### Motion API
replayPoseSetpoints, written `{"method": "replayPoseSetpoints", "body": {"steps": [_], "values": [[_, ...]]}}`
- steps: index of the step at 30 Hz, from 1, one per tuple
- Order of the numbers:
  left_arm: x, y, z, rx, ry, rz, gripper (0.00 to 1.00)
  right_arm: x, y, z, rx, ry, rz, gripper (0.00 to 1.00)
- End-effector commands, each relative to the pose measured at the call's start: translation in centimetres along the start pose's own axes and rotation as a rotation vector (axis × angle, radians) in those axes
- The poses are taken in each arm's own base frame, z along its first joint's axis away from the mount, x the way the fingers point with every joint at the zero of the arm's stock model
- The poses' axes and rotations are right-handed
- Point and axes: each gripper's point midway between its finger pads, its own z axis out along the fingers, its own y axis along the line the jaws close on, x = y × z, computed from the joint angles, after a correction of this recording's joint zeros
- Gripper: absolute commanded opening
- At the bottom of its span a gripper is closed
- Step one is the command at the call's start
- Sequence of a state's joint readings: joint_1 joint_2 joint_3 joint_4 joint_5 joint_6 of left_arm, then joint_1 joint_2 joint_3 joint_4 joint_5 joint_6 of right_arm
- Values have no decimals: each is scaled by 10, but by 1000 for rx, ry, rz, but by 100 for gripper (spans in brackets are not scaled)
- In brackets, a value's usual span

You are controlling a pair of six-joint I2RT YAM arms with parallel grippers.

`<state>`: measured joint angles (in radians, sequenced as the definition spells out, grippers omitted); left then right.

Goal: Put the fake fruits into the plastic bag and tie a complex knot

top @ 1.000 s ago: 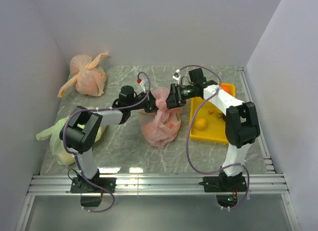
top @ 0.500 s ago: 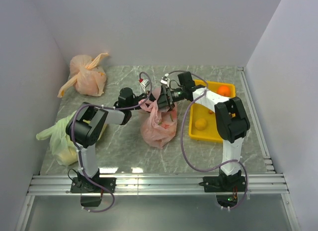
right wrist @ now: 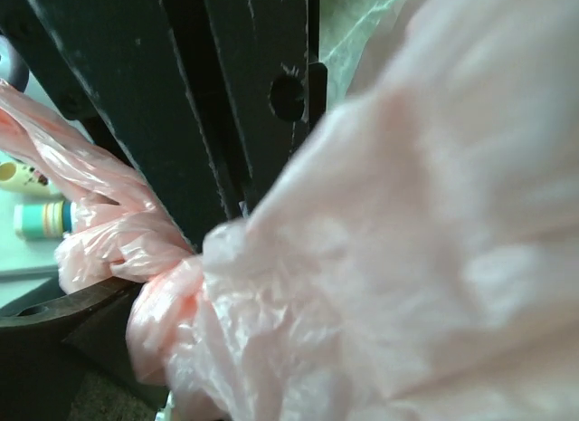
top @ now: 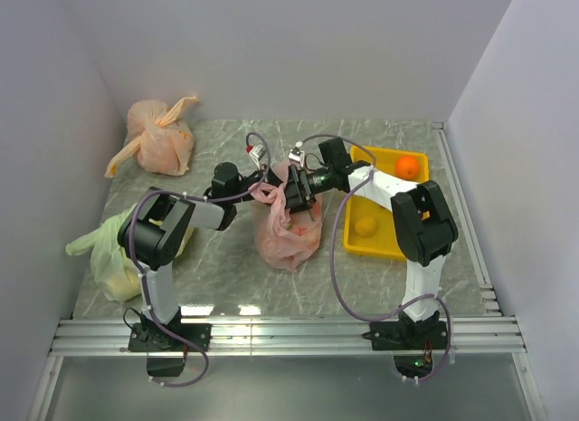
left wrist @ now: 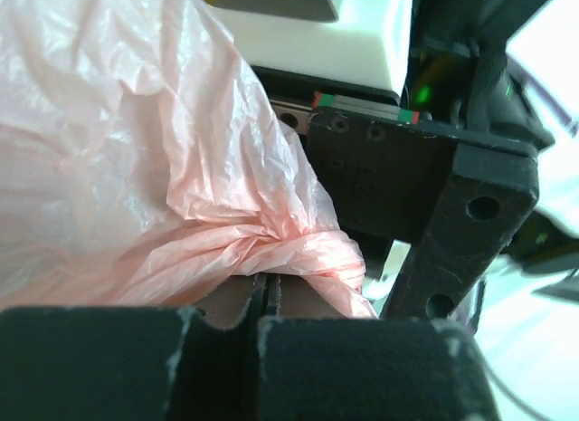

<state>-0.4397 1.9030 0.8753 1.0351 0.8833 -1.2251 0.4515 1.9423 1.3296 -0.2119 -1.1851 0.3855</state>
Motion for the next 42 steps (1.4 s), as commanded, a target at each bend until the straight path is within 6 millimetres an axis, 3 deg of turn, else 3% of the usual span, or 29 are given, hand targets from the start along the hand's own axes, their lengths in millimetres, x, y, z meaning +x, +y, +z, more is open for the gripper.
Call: {"method": "replayPoseSetpoints", "body": {"steps": [1, 4, 5, 9, 12, 15, 16, 20, 23, 24, 30, 38, 42], "values": [[-39, -34, 11, 88, -140, 22, 0, -12, 17, 9, 3, -45, -56, 83], [-35, -30, 10, 85, -132, -16, 0, -26, 21, 13, -8, -76, -103, 83], [-35, -30, 8, 88, -130, -13, 0, -23, 20, 11, 3, -59, -81, 83], [-30, -29, 0, 70, -113, 32, 0, -19, 12, -21, 82, -28, -170, 84], [-26, -29, -4, 73, -98, 58, 0, -21, 22, -49, 112, -49, -219, 85], [-23, -29, -4, 77, -86, 60, 0, -19, 28, -61, 134, -27, -269, 85], [-24, -29, -5, 79, -89, 62, 0, -11, 25, -62, 143, 1, -236, 85], [-23, -29, -4, 89, -71, 67, 1, -13, 19, -73, 161, 1, -228, 85], [-22, -32, -5, 95, -65, 80, 1, -27, 23, -86, 124, -58, -205, 79], [-22, -31, -5, 95, -67, 84, 0, -32, 24, -89, 121, -83, -164, 71], [-22, -31, -3, 104, -60, 85, 1, -56, 21, -88, 89, -172, -98, 41], [-22, -29, -2, 102, -57, 91, 0, -71, 6, -86, 143, -235, -67, 34], [-20, -27, 0, 93, -48, 92, 0, -73, 3, -83, 182, -219, -114, 52]]}}
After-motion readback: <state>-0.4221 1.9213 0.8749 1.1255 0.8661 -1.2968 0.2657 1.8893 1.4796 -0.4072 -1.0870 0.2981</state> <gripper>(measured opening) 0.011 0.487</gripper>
